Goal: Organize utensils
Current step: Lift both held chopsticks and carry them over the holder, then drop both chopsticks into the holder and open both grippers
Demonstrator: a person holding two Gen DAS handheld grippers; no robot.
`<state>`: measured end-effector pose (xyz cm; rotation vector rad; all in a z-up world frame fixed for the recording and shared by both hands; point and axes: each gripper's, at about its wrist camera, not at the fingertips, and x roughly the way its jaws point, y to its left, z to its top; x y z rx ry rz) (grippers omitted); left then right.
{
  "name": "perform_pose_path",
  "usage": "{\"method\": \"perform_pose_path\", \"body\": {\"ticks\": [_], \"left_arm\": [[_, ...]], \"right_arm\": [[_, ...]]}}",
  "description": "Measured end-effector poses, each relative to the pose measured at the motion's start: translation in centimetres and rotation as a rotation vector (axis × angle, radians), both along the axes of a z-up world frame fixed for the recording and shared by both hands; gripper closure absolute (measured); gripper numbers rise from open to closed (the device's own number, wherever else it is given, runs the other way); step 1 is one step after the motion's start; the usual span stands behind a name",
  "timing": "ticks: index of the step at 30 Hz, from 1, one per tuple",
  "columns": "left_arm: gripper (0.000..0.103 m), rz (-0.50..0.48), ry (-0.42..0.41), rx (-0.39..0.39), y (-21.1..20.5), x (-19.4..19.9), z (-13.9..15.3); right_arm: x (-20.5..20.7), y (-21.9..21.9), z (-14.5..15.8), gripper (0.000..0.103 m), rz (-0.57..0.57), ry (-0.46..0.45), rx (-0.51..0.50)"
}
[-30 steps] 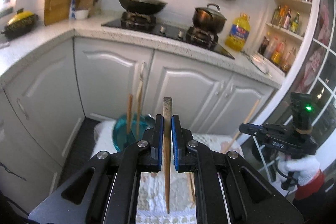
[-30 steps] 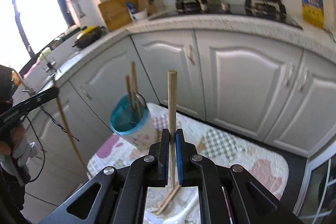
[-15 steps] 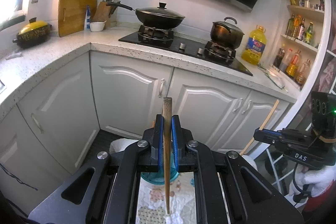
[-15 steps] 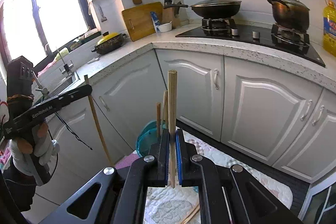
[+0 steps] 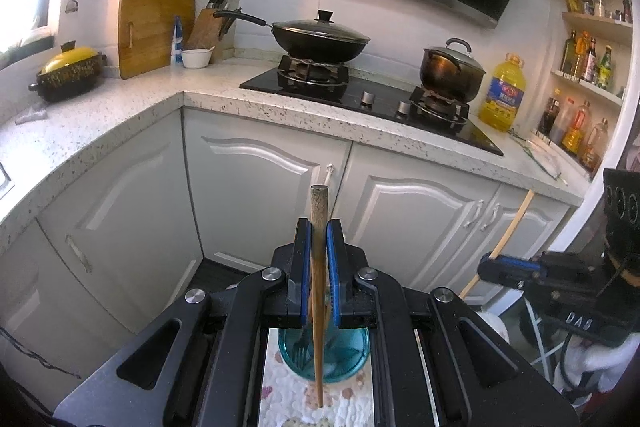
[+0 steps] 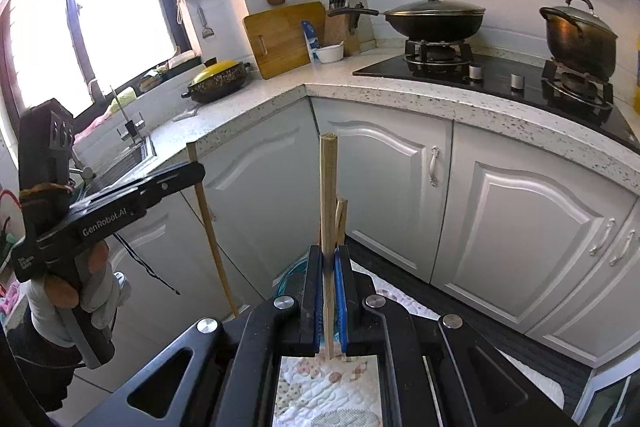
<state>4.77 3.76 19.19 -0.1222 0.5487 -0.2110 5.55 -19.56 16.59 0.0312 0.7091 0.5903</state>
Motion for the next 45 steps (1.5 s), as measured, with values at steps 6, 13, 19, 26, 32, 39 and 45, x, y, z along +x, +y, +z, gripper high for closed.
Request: {"method": "perform_pose_path", "body": {"ticks": [6,13,19,26,32,39,45], "left_arm": [[0.097,0.026,-0.018,-0.019,0.1,2.3,-0.1],[0.097,0.081,-0.015,-0.009,-0.5,5.0,-2.4],[0.097,0.103,-0.015,0.044,-1.7,6.7,-5.1],[0.097,0.106,0.073,0.06,-1.9,7.8,-9.2],[0.097,0.1,0.133,0.065,-2.1,7.9,-11.4],[0.097,0.101,0.159,0.078,-2.2,7.6,-12.2],[0.096,0.105,0.18,0.062,-1.7,7.2,-12.0]], "right_arm": [[2.0,1.9,-0.6,0.098,-0.001,-0.004,0.0],[4.7,4.0,-2.9,0.098,-0.02,0.011,0.005],[6.3,5.5,-4.8,0.098,-0.019,0.016,-0.029],[7.7,6.3,-8.7,0.098,0.009,0.101,-0.059],[8.4,6.2,-11.5,0.098,0.016,0.17,-0.057],[8.2,5.1,-12.4,0.088,0.019,0.22,-0.032],[6.8,4.4,-11.9,0.072,0.02,0.217,-0.026]]}}
